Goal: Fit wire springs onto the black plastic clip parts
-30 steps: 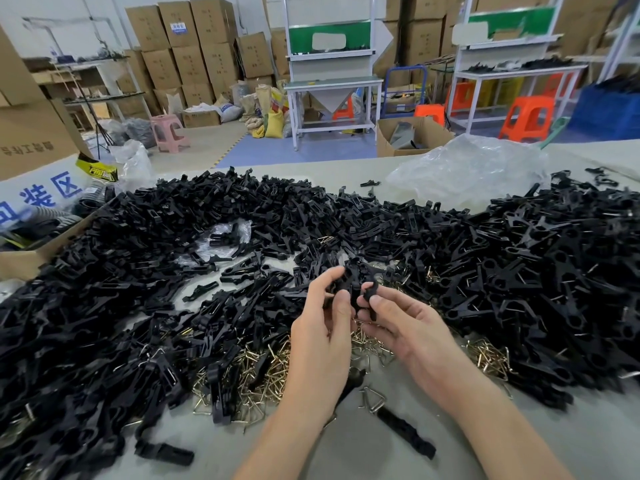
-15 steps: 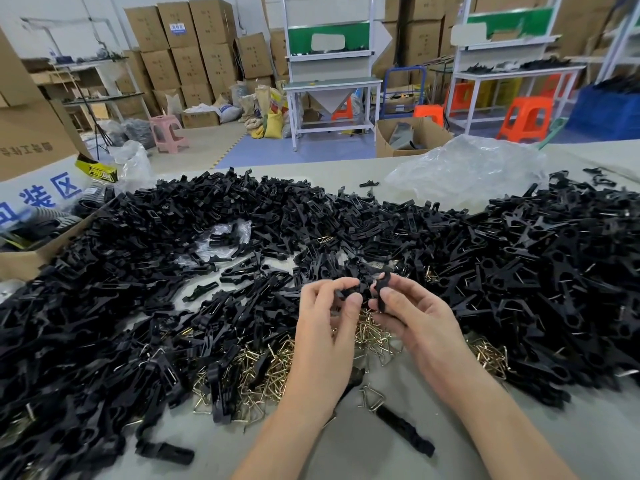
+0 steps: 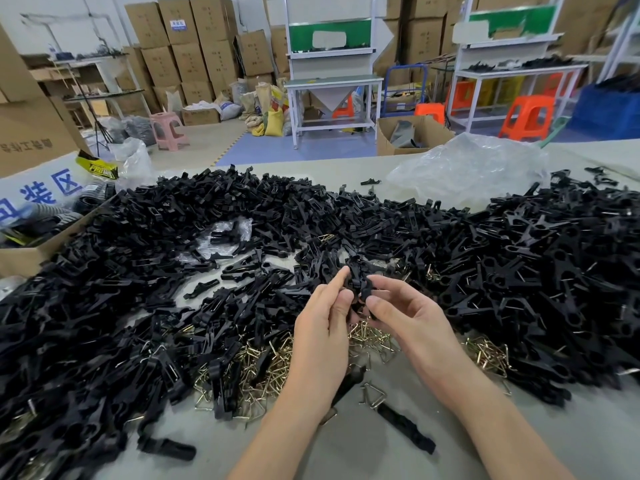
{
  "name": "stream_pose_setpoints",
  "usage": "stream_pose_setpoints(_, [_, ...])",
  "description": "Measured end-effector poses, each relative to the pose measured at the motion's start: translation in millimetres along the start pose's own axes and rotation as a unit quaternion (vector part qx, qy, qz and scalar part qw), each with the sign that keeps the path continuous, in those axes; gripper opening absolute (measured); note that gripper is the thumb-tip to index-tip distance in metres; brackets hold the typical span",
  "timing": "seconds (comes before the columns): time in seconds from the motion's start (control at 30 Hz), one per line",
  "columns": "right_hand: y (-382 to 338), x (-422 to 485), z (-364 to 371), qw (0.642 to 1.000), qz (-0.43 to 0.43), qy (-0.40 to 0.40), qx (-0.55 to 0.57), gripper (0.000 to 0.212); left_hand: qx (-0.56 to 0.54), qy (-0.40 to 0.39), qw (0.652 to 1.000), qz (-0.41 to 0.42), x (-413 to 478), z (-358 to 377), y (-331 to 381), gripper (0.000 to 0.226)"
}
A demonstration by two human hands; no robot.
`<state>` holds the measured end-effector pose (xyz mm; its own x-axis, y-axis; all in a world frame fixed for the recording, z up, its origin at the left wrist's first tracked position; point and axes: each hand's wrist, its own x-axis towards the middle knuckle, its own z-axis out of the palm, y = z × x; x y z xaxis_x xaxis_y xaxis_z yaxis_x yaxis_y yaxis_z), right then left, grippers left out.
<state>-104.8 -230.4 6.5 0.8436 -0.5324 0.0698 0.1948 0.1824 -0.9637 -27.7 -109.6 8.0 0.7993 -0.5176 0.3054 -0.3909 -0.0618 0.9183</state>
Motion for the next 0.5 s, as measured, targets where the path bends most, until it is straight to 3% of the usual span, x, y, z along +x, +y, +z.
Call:
stream_pose_setpoints(0.23, [0.9,0.4,-1.0,1.000,-0.003,-0.004,0.009,0.034,-0.070,0.011,0.996,-0.052,0.9,-1.2,-0.1,0.020])
stream_pose_setpoints(0.5, [2.9,0.8,-4.1,1.000,-0.008,-0.016,0.005,0.035,-0.091,0.021,0.994,-0.048,-1.4,-0.9,6.0,0.017])
